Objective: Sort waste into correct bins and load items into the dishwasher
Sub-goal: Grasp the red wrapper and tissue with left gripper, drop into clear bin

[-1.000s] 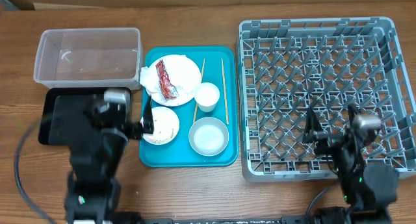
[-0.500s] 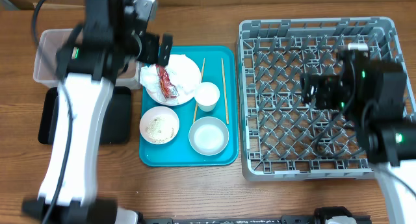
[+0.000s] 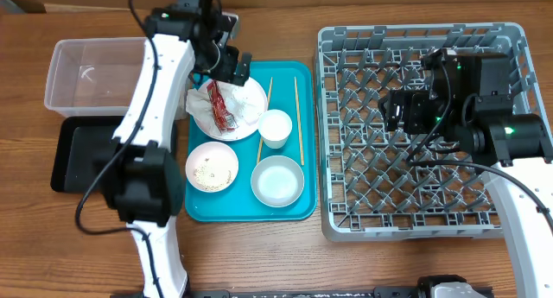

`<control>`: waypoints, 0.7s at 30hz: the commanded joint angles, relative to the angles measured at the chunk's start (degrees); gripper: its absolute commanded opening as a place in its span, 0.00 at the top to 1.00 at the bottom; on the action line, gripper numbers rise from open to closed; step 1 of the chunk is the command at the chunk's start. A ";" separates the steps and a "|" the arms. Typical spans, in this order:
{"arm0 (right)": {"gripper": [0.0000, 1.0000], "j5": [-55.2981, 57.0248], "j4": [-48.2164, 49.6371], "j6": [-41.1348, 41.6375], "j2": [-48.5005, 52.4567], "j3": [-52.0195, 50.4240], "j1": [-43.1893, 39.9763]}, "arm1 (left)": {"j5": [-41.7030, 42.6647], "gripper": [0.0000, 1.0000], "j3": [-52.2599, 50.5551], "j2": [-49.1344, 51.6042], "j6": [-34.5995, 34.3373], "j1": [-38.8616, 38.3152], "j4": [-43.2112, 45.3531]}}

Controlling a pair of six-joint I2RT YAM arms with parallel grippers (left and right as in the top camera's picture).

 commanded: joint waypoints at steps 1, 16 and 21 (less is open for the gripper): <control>0.00 -0.98 0.09 0.15 -0.20 1.57 -0.42 | 0.15 0.00 1.49 3.61 -3.96 -0.48 -0.50; 0.00 -0.98 -0.68 0.15 0.85 1.57 -0.42 | -3.30 0.00 1.49 16.02 -8.26 -0.50 -3.58; 0.00 -0.98 -0.70 0.15 1.14 1.57 -0.42 | -3.32 0.50 1.49 18.03 -8.26 -0.50 -3.65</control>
